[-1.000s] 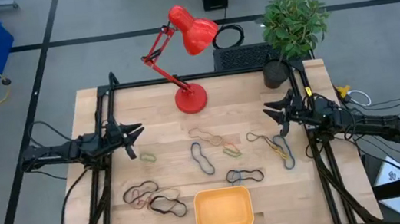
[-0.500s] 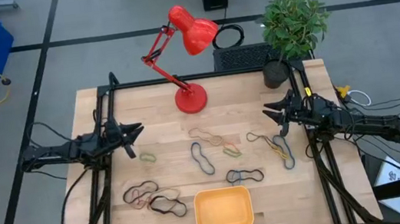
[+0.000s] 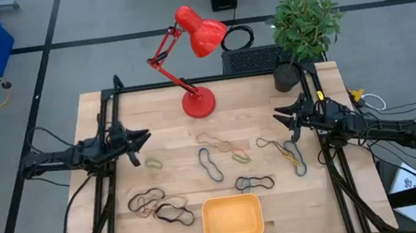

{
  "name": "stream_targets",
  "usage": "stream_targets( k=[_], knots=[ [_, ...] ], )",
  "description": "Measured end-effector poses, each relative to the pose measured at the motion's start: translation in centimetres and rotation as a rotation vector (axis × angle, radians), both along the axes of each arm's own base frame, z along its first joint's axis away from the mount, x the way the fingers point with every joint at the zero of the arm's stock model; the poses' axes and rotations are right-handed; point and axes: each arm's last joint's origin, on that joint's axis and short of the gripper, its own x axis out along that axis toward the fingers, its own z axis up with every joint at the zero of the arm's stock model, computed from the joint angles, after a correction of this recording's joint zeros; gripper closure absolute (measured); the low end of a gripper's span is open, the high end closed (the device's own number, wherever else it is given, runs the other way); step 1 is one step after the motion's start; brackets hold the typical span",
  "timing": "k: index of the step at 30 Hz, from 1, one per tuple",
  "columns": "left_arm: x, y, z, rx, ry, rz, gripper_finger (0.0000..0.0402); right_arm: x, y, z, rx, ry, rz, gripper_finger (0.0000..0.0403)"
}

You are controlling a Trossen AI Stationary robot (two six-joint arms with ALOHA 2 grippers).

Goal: Pick and place rubber bands into bin
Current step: Put the blue rubber band into the yellow bin

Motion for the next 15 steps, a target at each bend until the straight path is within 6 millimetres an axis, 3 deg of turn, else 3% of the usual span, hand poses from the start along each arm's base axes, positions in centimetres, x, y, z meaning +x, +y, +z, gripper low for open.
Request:
stream_targets(
  k=[4, 8, 15],
  knots=[
    [1.1, -0.4, 0.8, 0.028, -0.053, -0.103, 0.0314, 0.0, 0.0, 0.0, -0.002, 0.001, 0.000, 0.0287],
    [2.8, -0.6, 1.8, 0.055, 0.031, -0.153, 0.0314, 0.0, 0.0, 0.0, -0.002, 0.001, -0.001, 0.0287],
    [9.3, -1.4, 5.4, 0.239, 0.319, -0.286, 0.0314, 0.0, 0.0, 0.0, -0.002, 0.002, -0.001, 0.0287]
  ],
)
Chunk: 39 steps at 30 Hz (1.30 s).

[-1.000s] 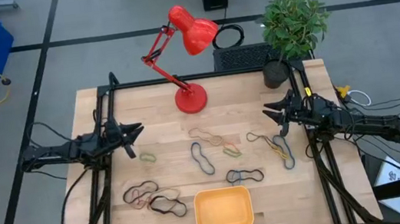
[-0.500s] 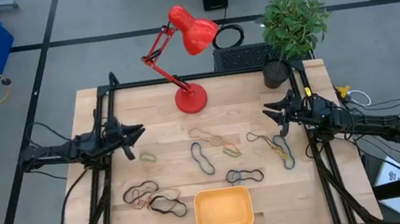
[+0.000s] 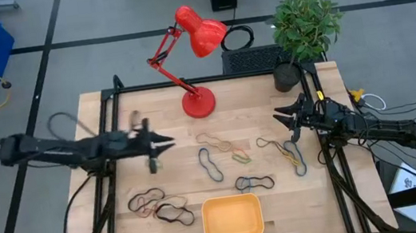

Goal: Pick and place rubber bands into bin
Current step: Put the blue rubber band into the yellow bin

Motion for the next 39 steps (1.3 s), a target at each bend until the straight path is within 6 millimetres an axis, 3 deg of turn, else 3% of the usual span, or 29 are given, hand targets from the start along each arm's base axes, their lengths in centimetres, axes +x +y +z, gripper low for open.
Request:
stream_targets(
  k=[4, 8, 17, 24, 39],
  knots=[
    [4.5, -0.5, 0.8, 0.106, 0.261, -0.109, 0.0314, 0.0, 0.0, 0.0, 0.000, 0.000, 0.000, 0.0287],
    [8.2, -0.8, 0.0, 0.227, 0.497, -0.194, 0.0314, 0.0, 0.0, 0.0, 0.000, 0.001, 0.000, 0.0287],
    [14.6, -1.7, -2.1, 0.427, 0.648, -0.418, 0.0314, 0.0, 0.0, 0.0, 0.000, 0.001, 0.000, 0.0287],
    [17.1, -2.1, -4.0, 0.413, 0.694, -0.542, 0.0314, 0.0, 0.0, 0.0, 0.000, 0.001, 0.000, 0.0287],
    [17.6, -3.1, -8.9, 0.454, 0.868, -0.645, 0.0314, 0.0, 0.0, 0.0, 0.001, 0.004, 0.000, 0.0287]
  ],
)
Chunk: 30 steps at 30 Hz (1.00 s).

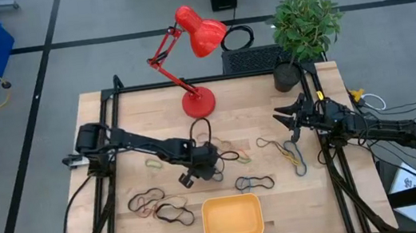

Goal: Pick and place rubber bands into bin
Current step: Put the blue rubber band into the yellow bin

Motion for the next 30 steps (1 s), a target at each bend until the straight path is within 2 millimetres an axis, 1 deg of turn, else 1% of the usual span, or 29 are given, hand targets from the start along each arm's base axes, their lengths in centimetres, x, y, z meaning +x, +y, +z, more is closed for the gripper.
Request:
stream_targets(
  k=[3, 5, 13, 16, 20, 21, 26, 30],
  knots=[
    [0.12, 0.02, -0.80, 0.009, 0.021, 0.013, 0.0314, 0.00, 0.00, 0.00, 0.000, 0.001, 0.000, 0.0287],
    [0.15, 0.03, -0.97, 0.012, 0.025, 0.020, 0.0314, 0.02, 0.00, -0.02, 0.001, 0.002, 0.000, 0.0287],
    [0.17, 0.02, -1.05, 0.011, 0.029, 0.021, 0.0315, 0.02, 0.00, -0.03, 0.001, 0.003, 0.000, 0.0287],
    [0.14, 0.01, -1.08, 0.010, 0.033, 0.023, 0.0333, 0.02, 0.00, -0.03, 0.001, 0.003, 0.000, 0.0287],
    [0.10, 0.00, -1.11, -0.007, 0.038, 0.061, 0.0386, 0.02, 0.00, -0.03, 0.001, 0.003, 0.000, 0.0287],
    [0.10, -0.01, -1.11, -0.012, 0.038, 0.075, 0.0391, 0.02, 0.00, -0.03, 0.001, 0.003, 0.000, 0.0287],
    [0.13, 0.01, -1.12, -0.023, 0.037, 0.105, 0.0383, 0.02, 0.00, -0.03, 0.001, 0.003, 0.000, 0.0287],
    [0.14, 0.01, -1.12, -0.041, 0.040, 0.146, 0.0395, 0.02, 0.00, -0.03, 0.001, 0.003, 0.000, 0.0287]
  ],
)
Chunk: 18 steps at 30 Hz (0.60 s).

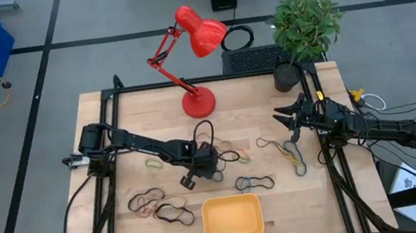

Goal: Pick and place rubber bands into bin
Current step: Put the blue rubber band into the yellow bin

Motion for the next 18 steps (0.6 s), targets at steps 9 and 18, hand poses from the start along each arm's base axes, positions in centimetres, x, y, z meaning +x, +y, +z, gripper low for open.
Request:
stream_targets(
  k=[9, 18],
  knots=[
    [-0.5, 0.3, 2.3, -0.041, -0.049, 0.096, 0.0395, 0.0, 0.0, 0.0, 0.000, 0.000, 0.000, 0.0287],
    [-3.1, 1.7, 11.3, -0.174, -0.315, 0.256, 0.0396, 0.0, 0.0, 0.0, 0.000, 0.001, -0.001, 0.0287]
  ],
)
